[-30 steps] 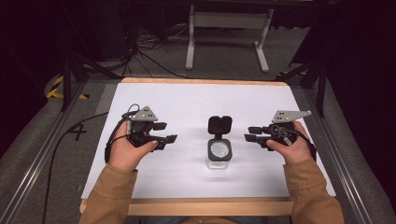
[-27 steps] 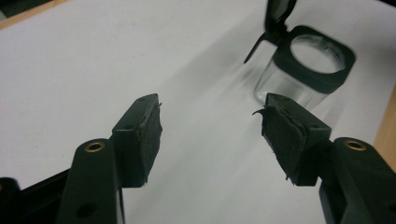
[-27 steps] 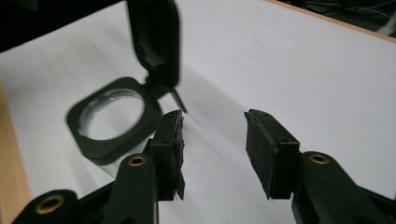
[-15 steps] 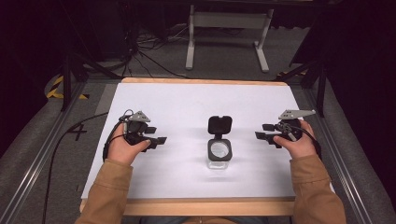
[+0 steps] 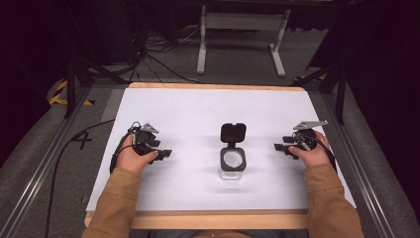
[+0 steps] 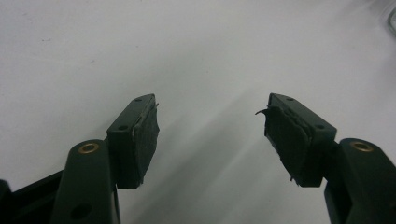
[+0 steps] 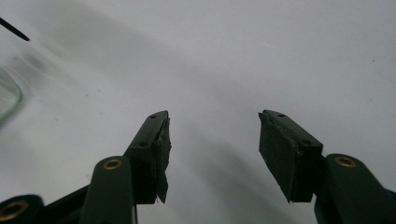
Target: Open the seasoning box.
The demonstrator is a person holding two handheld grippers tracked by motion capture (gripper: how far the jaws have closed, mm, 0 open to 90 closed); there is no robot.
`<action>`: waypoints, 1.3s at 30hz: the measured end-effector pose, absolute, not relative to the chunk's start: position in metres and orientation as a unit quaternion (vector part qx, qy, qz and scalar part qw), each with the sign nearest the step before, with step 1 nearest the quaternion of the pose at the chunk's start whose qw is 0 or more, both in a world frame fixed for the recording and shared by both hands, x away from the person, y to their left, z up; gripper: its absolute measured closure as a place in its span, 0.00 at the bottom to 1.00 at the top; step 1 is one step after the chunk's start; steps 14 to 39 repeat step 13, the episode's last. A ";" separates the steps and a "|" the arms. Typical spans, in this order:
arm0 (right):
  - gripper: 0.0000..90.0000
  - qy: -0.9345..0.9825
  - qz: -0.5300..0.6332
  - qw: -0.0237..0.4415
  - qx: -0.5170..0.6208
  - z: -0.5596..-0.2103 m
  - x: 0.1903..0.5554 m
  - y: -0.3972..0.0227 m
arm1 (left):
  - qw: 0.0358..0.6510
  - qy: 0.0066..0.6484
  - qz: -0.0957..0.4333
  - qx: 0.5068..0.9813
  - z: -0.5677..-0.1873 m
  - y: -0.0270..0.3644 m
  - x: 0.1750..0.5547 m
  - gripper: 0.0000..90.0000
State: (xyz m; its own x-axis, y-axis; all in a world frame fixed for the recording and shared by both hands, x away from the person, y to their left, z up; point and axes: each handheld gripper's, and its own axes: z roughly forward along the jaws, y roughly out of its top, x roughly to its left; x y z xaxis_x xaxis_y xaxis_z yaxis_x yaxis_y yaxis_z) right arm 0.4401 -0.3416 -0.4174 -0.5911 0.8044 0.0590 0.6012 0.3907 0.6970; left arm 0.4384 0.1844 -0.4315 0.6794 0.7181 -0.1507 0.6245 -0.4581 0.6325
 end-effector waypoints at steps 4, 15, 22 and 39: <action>0.49 0.827 0.339 0.150 0.423 -0.426 0.443 -0.341 | 0.345 0.395 0.074 0.848 -0.436 0.186 0.440 0.39; 0.50 0.819 0.380 0.148 0.404 -0.415 0.439 -0.333 | 0.360 0.390 0.067 0.845 -0.430 0.182 0.438 0.38; 0.50 0.819 0.380 0.148 0.404 -0.415 0.439 -0.333 | 0.360 0.390 0.067 0.845 -0.430 0.182 0.438 0.38; 0.50 0.819 0.380 0.148 0.404 -0.415 0.439 -0.333 | 0.360 0.390 0.067 0.845 -0.430 0.182 0.438 0.38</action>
